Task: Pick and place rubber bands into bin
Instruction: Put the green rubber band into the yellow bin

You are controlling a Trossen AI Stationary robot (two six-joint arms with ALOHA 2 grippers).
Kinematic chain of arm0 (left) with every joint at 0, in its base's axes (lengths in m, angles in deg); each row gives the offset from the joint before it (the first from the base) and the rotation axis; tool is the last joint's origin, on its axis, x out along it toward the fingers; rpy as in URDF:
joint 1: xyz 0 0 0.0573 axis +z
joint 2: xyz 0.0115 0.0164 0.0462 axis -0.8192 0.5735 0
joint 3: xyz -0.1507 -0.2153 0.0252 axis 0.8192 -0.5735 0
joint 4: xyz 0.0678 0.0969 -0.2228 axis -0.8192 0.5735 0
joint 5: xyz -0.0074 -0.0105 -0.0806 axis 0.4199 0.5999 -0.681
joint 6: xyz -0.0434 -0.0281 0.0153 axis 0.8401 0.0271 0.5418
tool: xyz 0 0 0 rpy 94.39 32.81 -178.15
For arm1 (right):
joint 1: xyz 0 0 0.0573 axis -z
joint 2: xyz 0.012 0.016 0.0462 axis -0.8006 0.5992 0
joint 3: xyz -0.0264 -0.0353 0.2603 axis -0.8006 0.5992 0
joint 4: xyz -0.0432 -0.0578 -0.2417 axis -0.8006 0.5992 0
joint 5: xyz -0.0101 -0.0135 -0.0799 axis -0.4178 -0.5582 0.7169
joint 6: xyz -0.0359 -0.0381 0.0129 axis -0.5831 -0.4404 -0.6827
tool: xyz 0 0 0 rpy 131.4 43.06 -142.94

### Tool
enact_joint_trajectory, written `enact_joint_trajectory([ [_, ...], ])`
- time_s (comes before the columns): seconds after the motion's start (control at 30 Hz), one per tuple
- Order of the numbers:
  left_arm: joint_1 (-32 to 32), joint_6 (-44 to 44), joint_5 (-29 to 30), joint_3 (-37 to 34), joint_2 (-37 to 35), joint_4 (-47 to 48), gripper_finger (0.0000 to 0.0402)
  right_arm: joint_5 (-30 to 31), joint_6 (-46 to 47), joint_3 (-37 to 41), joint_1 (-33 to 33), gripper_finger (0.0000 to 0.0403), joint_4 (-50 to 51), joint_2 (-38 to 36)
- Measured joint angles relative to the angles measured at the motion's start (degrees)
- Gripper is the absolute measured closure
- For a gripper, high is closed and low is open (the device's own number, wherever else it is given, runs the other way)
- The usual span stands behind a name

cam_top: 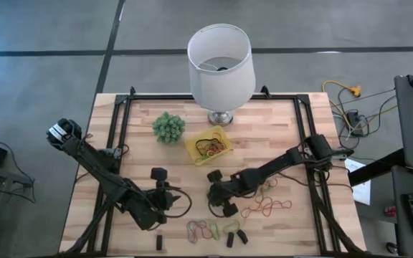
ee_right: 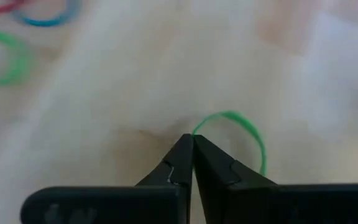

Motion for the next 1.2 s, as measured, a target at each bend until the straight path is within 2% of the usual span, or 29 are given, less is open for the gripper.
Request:
enact_joint_trajectory([
  [0.23, 0.0, 7.0, -1.2, -0.7, 0.0, 5.1, 0.0283, 10.6, -1.0, 0.3, -0.1, 0.0395, 3.1, -6.4],
  [0.4, 0.0, 7.3, -1.6, -1.9, 0.0, 5.0, 0.0283, 17.8, -5.8, 0.3, 1.1, 0.0395, 2.2, -10.8],
  [0.57, 0.0, 7.4, -1.9, -3.1, 0.1, 4.6, 0.0283, 21.7, -8.8, 0.3, 4.6, 0.0395, 1.9, -13.7],
  [0.77, 0.0, 7.4, -2.0, -3.3, 0.1, 4.2, 0.0283, 21.2, -9.7, 0.2, 11.5, 0.0395, 2.0, -14.4],
  [1.03, 0.0, 7.4, -2.0, -3.3, 0.1, 3.9, 0.0283, 12.5, -5.5, 0.4, 19.4, 0.0395, 1.9, -14.4],
  [1.2, 0.0, 7.4, -2.0, -3.3, 0.1, 3.9, 0.0283, 11.1, -1.9, 0.8, 21.9, 0.0394, 2.2, -14.4],
])
